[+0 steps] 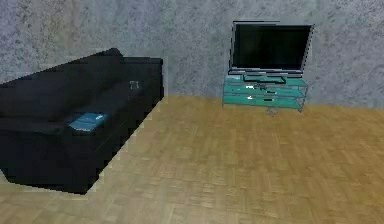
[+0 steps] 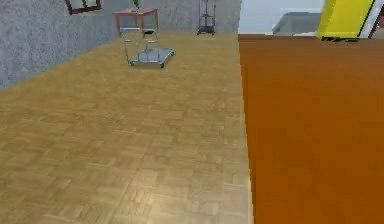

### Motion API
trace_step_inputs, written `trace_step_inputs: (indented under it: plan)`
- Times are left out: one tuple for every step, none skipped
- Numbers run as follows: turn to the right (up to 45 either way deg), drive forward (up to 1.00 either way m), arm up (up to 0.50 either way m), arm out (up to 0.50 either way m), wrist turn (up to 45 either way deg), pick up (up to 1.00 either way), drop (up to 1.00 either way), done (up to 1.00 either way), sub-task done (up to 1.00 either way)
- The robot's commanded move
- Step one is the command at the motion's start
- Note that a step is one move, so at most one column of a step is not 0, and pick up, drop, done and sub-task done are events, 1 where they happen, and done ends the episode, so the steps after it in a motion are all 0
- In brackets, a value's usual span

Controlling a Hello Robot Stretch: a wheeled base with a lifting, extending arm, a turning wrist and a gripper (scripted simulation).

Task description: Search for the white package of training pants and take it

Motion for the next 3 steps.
trace_step_inputs:
  plan:
    - [27.0,0.0,0.0,0.0,0.0,0.0,0.0,0.0,0.0]
    - [0.0,0.15,0.0,0.0,0.0,0.0,0.0,0.0,0.0]
    - [-45.0,0.0,0.0,0.0,0.0,0.0,0.0,0.0,0.0]
